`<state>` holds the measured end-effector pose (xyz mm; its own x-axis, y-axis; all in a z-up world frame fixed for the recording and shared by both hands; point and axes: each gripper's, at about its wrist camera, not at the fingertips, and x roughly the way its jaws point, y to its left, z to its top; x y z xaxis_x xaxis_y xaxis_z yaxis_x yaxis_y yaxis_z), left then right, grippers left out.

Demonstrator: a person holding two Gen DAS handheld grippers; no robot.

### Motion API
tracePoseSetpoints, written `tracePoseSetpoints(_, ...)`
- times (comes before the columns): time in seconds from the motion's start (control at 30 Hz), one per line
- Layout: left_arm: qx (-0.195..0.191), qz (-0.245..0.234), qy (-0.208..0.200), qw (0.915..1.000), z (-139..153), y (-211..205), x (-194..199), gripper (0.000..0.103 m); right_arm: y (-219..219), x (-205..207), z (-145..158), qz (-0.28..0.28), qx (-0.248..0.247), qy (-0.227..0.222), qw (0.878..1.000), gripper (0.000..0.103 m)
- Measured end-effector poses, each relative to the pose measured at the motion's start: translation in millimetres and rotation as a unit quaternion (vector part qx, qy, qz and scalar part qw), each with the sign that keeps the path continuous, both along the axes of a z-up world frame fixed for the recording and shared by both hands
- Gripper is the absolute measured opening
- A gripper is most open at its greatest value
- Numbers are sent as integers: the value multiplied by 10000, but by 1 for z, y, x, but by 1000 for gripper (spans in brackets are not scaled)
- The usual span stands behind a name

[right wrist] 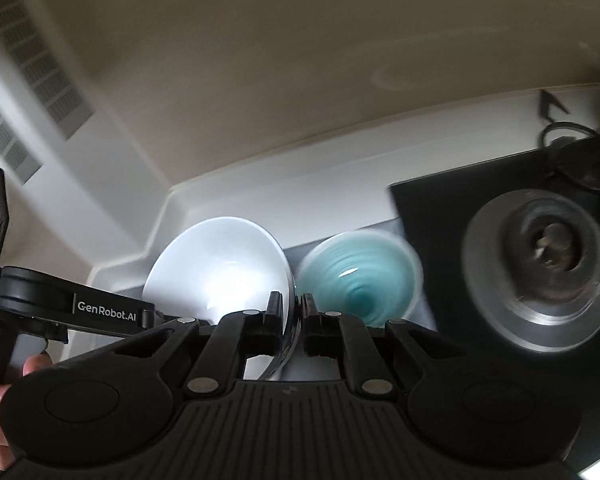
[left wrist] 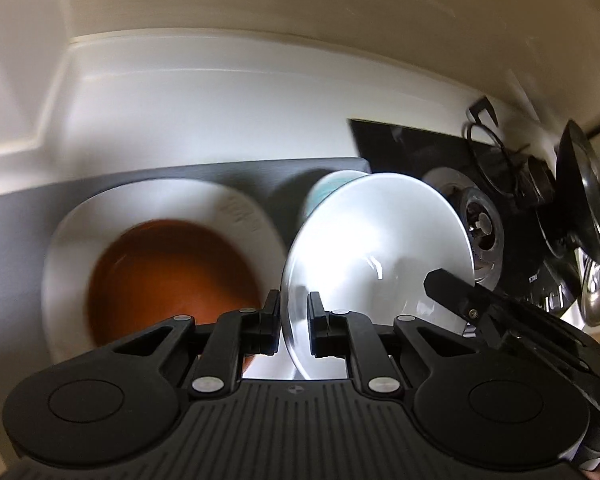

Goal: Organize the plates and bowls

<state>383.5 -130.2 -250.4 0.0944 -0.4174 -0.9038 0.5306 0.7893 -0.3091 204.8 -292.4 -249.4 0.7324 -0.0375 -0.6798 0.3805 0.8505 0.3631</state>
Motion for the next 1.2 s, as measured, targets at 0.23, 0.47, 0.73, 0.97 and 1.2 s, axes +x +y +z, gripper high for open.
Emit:
tracePoseSetpoints(0.23,399,-233,127,9988,-23,-59,15,13,-36,0,-27,-355,206,-2,9992,10)
tracePoseSetpoints(0.47,895,-189,228,9955,-37,-96,27,14,-60,4,-51,-541,469,3,9974,10)
tracePoseSetpoints(0.73,1212,-18,352,9920,-51,-109,36,14,-76,15,-63,-489,548,34,9973,10)
tracePoseSetpoints(0.97,983,256,859,9911,-59,-97,51,14,-82,21,-68,-350,530,84,9979,10)
tracePoseSetpoints(1.2,879,383,864,9916,-53,-86,53,14,-83,29,-75,-155,457,226,9986,11)
